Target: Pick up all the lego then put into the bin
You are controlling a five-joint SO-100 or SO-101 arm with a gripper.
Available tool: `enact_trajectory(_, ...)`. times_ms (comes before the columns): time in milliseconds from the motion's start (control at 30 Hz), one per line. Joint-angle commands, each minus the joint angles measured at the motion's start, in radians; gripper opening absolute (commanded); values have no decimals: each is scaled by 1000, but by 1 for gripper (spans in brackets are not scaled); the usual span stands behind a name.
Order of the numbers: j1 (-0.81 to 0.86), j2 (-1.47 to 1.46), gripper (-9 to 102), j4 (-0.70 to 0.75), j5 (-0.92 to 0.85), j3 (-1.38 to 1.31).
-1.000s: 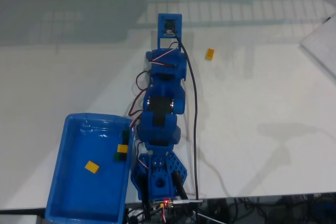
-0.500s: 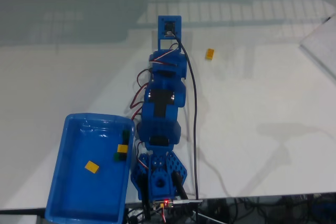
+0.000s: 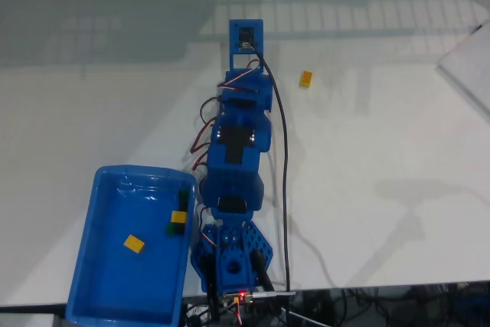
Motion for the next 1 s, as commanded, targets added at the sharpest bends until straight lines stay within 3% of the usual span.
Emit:
enact_trajectory(0,2,0,9,-14,-17,-48)
enact_trajectory(167,2,-6,0,-25,-17,-48)
enact_trajectory(367,-14,43,0,-18,14,-37)
enact_trajectory(500,-78,225,0,41,121,-32)
enact_trajectory(700,-310,719,0,380,276,-37)
enact_trajectory(967,-822,1149,2,928,336,-94)
